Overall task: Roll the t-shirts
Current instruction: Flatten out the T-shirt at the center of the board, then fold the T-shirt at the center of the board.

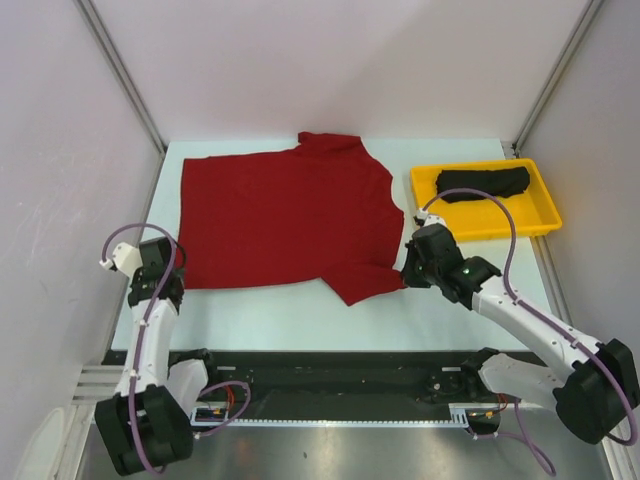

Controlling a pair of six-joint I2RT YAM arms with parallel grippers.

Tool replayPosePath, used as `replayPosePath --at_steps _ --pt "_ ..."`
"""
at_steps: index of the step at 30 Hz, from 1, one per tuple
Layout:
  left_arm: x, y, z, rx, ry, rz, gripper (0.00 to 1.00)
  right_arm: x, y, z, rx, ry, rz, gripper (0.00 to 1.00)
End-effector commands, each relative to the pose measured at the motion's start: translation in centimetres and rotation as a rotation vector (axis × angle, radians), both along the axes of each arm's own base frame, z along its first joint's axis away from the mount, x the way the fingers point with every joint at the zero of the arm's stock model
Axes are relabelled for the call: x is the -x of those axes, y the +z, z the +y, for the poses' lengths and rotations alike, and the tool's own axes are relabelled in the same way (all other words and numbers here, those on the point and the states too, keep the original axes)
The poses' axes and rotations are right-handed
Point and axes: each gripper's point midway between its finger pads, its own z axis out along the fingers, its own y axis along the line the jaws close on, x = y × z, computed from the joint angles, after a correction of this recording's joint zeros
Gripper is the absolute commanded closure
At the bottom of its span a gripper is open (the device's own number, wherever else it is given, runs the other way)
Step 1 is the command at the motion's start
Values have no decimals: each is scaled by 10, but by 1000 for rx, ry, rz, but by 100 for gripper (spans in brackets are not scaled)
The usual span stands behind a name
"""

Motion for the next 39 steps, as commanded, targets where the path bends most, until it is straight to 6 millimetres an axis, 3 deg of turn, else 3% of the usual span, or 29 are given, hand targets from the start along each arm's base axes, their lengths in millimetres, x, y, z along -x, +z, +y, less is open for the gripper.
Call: replayPosePath --at_steps 1,5,8,9,11,13,14,15,16,17,18,20,21,22,24,27,29,30,32,39 --pt "21 30 21 -133 45 35 100 19 12 2 31 -29 -4 100" --pt "28 39 27 -191 26 72 100 39 20 11 33 10 -16 100" --pt "9 49 23 -214 -97 55 100 33 25 17 44 20 -36 100" --pt "1 53 21 -218 -130 38 100 24 36 22 39 21 -61 100" --pt "-15 55 15 -193 -192 29 100 5 35 33 69 22 -73 100" --pt "-31 60 13 -186 -229 9 100 -20 47 40 62 11 -102 100" --pt "-37 58 12 -179 -242 17 100 -35 39 50 62 13 -88 100" --pt "-45 47 11 -159 -260 53 100 -44 38 52 65 15 -89 100" --pt "-51 45 11 -154 -266 61 100 -63 50 54 44 -8 -115 100" --pt "-56 40 8 -147 -277 70 100 -74 35 61 53 -1 -82 100" --pt "-63 28 7 -126 -286 102 100 -85 38 64 47 -7 -90 100" --pt "-74 21 3 -95 -298 104 100 -110 46 71 19 -21 -112 100" --pt "-80 18 3 -88 -300 99 100 -119 32 73 34 -21 -81 100" --pt "-87 10 2 -65 -297 115 100 -134 42 78 13 -26 -106 100" --pt "-96 5 0 -45 -302 118 100 -147 28 79 31 -36 -77 100" --pt "-110 -6 -1 -19 -299 153 100 -172 38 82 3 -51 -96 100" --pt "-119 -9 2 -14 -282 165 100 -182 29 84 17 -48 -75 100" --pt "-120 -10 3 -11 -276 175 100 -192 42 88 6 -52 -103 100" --pt "-126 -7 6 -10 -258 173 100 -200 34 90 36 -52 -89 100" --pt "-136 4 9 -7 -220 135 100 -233 54 89 60 -81 -151 100"
